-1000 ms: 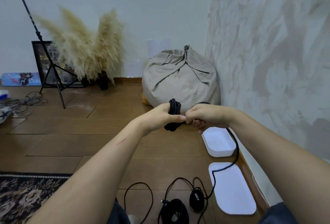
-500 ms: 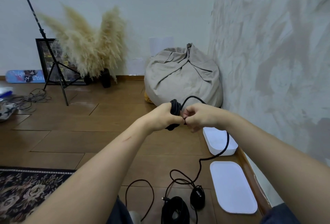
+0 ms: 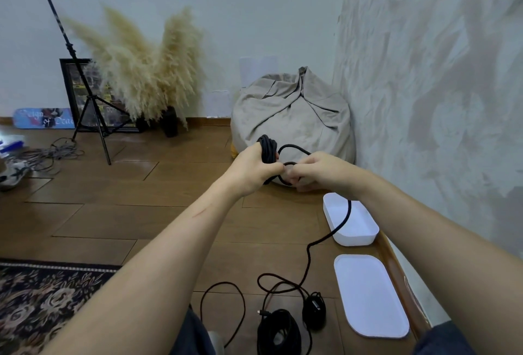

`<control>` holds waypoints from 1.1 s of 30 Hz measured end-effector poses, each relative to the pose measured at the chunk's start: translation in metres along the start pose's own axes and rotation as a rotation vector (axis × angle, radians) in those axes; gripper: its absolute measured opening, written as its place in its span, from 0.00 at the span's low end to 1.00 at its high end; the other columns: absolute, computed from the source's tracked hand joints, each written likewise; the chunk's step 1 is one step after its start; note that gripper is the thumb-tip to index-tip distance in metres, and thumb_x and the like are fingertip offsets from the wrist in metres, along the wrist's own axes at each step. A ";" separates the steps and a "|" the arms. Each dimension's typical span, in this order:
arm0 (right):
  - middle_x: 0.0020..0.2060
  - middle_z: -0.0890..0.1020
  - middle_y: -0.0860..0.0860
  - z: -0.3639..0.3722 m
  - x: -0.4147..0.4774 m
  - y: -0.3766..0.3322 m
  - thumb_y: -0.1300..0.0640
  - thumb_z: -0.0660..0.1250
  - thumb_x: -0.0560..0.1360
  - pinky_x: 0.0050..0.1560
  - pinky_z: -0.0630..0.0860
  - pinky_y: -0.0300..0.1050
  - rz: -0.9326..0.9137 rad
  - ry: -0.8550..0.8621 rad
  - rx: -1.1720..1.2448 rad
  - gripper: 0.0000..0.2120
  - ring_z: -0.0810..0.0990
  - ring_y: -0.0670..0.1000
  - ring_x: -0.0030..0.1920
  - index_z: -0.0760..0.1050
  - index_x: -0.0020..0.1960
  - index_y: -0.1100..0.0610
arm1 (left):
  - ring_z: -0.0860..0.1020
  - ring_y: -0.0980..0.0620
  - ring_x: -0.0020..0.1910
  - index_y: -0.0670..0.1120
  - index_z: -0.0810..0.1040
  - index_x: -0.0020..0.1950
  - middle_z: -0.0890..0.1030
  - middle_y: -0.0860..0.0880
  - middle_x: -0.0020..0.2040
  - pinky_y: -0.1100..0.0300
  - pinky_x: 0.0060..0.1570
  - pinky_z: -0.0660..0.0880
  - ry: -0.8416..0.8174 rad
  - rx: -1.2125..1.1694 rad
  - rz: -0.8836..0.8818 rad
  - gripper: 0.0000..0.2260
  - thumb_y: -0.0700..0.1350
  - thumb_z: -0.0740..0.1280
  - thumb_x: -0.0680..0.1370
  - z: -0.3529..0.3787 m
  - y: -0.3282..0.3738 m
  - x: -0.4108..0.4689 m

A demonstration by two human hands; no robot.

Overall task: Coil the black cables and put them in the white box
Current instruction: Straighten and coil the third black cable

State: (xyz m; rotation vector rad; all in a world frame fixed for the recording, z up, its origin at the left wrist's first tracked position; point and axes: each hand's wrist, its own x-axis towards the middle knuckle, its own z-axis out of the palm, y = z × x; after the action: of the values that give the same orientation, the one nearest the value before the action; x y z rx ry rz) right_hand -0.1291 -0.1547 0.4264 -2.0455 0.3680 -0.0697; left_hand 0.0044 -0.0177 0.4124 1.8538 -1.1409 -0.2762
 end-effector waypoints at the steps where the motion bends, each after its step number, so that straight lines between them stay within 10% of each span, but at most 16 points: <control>1: 0.35 0.78 0.49 0.000 0.000 0.000 0.54 0.68 0.76 0.63 0.77 0.54 -0.012 -0.005 0.063 0.13 0.75 0.53 0.43 0.78 0.34 0.57 | 0.70 0.51 0.37 0.33 0.74 0.51 0.73 0.46 0.39 0.55 0.39 0.67 0.021 0.011 0.010 0.14 0.44 0.71 0.75 0.000 0.001 0.000; 9: 0.42 0.83 0.51 0.011 0.002 -0.002 0.60 0.63 0.81 0.67 0.76 0.55 -0.076 0.022 0.306 0.11 0.81 0.49 0.51 0.79 0.41 0.61 | 0.67 0.52 0.38 0.35 0.75 0.47 0.70 0.45 0.40 0.55 0.40 0.63 0.129 -0.018 0.005 0.10 0.42 0.70 0.75 -0.002 -0.004 0.002; 15: 0.24 0.74 0.43 0.015 -0.001 -0.008 0.59 0.65 0.81 0.67 0.71 0.56 -0.045 0.063 0.253 0.13 0.82 0.49 0.40 0.78 0.37 0.53 | 0.68 0.51 0.37 0.34 0.73 0.49 0.72 0.46 0.39 0.54 0.37 0.64 0.213 0.044 -0.062 0.15 0.45 0.70 0.74 -0.006 -0.016 0.004; 19: 0.28 0.58 0.49 0.008 0.000 -0.006 0.59 0.69 0.78 0.41 0.78 0.45 0.002 0.032 0.321 0.05 0.60 0.47 0.26 0.76 0.51 0.60 | 0.68 0.49 0.37 0.37 0.70 0.46 0.72 0.43 0.39 0.53 0.35 0.64 0.291 0.102 -0.138 0.17 0.50 0.70 0.73 -0.011 -0.030 0.008; 23: 0.30 0.59 0.48 -0.017 -0.004 0.000 0.58 0.70 0.78 0.25 0.60 0.36 0.049 0.025 0.179 0.07 0.57 0.45 0.27 0.78 0.54 0.60 | 0.73 0.47 0.41 0.37 0.73 0.52 0.78 0.43 0.46 0.53 0.37 0.69 0.455 0.055 -0.265 0.16 0.48 0.70 0.74 -0.027 -0.041 0.009; 28: 0.34 0.81 0.52 -0.048 0.001 0.028 0.42 0.69 0.74 0.39 0.72 0.46 0.038 0.224 -0.574 0.13 0.78 0.51 0.38 0.83 0.48 0.51 | 0.73 0.47 0.39 0.42 0.72 0.47 0.75 0.45 0.40 0.53 0.37 0.71 0.471 -0.008 -0.365 0.11 0.48 0.70 0.75 -0.043 -0.060 0.004; 33: 0.48 0.80 0.51 -0.037 0.005 0.032 0.37 0.71 0.72 0.51 0.74 0.47 -0.034 0.339 -0.464 0.21 0.78 0.51 0.50 0.76 0.62 0.43 | 0.74 0.50 0.38 0.39 0.76 0.48 0.75 0.45 0.40 0.57 0.39 0.71 0.197 -0.136 -0.211 0.08 0.43 0.70 0.77 -0.030 -0.042 -0.004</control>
State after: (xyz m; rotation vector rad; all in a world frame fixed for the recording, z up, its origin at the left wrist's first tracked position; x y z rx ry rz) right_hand -0.1392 -0.2017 0.4165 -2.5032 0.6039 -0.3863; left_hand 0.0449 0.0095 0.3954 1.8364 -0.7750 -0.2768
